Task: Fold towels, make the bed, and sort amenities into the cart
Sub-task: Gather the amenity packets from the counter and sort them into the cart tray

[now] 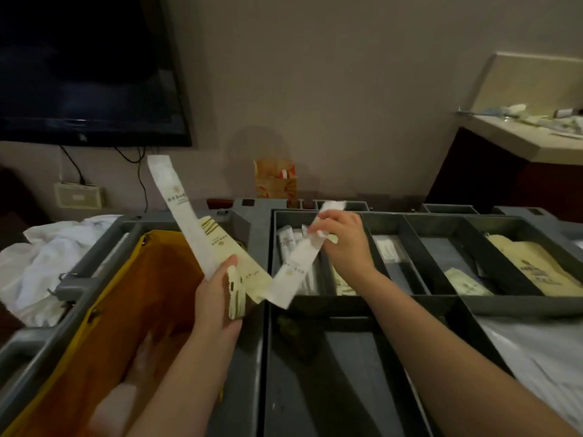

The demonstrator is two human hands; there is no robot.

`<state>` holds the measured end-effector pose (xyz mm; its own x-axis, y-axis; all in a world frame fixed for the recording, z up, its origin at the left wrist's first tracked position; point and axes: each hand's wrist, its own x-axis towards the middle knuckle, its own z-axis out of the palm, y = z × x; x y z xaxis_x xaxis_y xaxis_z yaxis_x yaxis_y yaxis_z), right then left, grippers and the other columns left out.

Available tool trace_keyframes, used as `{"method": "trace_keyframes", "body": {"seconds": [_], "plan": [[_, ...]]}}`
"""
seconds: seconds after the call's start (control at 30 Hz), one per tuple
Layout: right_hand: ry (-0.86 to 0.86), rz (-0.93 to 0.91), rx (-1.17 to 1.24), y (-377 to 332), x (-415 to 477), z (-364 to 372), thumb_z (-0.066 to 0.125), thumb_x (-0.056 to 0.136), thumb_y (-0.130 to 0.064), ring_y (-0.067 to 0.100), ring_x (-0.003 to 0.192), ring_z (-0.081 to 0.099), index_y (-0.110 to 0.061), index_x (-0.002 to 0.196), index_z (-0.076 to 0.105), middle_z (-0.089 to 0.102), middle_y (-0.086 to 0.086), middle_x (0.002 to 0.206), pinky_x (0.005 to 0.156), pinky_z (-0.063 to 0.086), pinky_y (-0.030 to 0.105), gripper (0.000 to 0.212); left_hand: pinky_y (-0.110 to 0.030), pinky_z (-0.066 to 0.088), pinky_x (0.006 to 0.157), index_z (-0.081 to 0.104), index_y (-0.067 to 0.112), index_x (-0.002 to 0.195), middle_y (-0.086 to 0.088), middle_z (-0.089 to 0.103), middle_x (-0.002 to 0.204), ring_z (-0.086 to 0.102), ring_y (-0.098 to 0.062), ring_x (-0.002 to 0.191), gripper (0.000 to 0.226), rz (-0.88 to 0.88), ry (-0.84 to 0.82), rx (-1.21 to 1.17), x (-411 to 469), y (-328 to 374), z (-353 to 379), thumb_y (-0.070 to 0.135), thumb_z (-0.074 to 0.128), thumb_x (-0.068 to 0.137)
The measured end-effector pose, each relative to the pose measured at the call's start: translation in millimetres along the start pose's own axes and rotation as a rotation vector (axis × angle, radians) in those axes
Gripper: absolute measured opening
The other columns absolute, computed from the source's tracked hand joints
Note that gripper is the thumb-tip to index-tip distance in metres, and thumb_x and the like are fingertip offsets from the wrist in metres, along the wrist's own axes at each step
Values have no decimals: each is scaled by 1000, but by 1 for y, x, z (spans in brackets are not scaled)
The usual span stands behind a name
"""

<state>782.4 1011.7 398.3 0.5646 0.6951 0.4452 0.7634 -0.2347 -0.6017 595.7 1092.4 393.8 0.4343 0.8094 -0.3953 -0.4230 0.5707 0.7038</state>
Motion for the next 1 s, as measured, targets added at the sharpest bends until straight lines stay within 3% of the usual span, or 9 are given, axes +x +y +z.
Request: {"method": "trace_keyframes", "body": {"seconds": [0.1, 0.2, 0.27, 0.5, 0.6, 0.67, 0.73, 0.9, 1.0], "plan": [[-228, 8, -60, 14, 21, 16, 58, 89, 0, 9, 130, 28, -26, 105, 70, 44, -3, 141, 105, 26, 16, 33, -41, 49, 81, 53, 14, 124, -9, 61, 120, 59, -29, 109, 35, 42, 53, -7, 8, 4, -3, 14, 61, 90], [-336, 101, -231, 31, 20, 14, 43, 87, 12, 19, 139, 23, -26, 115, 68, 43, -3, 145, 116, 23, 38, 53, -41, 49, 86, 54, 11, 122, -10, 61, 119, 60, -28, 106, 33, 48, 77, 9, 10, 5, -2, 11, 61, 90], [-342, 167, -260, 39, 5, 10, 40, 84, 14, 20, 138, 26, -27, 118, 66, 47, -4, 142, 113, 28, 41, 59, -43, 49, 88, 54, 14, 119, -8, 61, 115, 60, -26, 100, 30, 43, 58, 42, 9, 5, -1, 11, 60, 91], [-91, 341, 303, -2, -38, -14, 50, 97, -20, 4, 98, 57, -30, 110, 61, 60, -14, 103, 76, 46, 16, 19, -45, 51, 83, 50, 21, 111, -7, 62, 100, 61, -26, 92, 25, -43, -87, 199, -2, -5, 5, 15, 62, 90], [-264, 331, 47, -25, -54, -6, 55, 93, -36, 6, 95, 58, -30, 121, 54, 57, -15, 100, 70, 45, 17, 29, -42, 54, 78, 50, 20, 117, -9, 63, 106, 63, -28, 95, 33, -25, -120, 296, -5, -10, 6, 21, 64, 87], [-437, 223, -367, -30, -59, 6, 58, 88, -46, 13, 105, 55, -26, 127, 51, 56, -6, 114, 83, 48, 27, 45, -43, 54, 77, 49, 20, 122, -9, 63, 109, 63, -29, 97, 38, -18, -122, 342, -7, -12, 6, 23, 65, 87], [-496, 193, -543, -35, -55, 13, 60, 87, -47, 19, 106, 52, -19, 123, 54, 54, 1, 117, 89, 47, 32, 46, -43, 54, 77, 49, 21, 122, -9, 63, 109, 63, -28, 97, 37, -22, -118, 328, -8, -13, 4, 22, 64, 88], [-656, 340, -500, -37, -40, 14, 58, 92, -33, 21, 100, 57, -14, 116, 61, 58, 5, 110, 86, 46, 31, 31, -41, 53, 77, 49, 24, 113, -6, 62, 104, 62, -25, 93, 26, -13, -130, 275, -10, -9, 3, 19, 60, 90], [-520, 443, -220, -32, -45, 9, 53, 95, -30, 22, 94, 60, -13, 108, 64, 61, 4, 98, 75, 42, 23, 24, -40, 53, 77, 50, 22, 108, -6, 63, 100, 62, -25, 90, 20, -13, -132, 263, -9, -8, 3, 18, 60, 91]]}}
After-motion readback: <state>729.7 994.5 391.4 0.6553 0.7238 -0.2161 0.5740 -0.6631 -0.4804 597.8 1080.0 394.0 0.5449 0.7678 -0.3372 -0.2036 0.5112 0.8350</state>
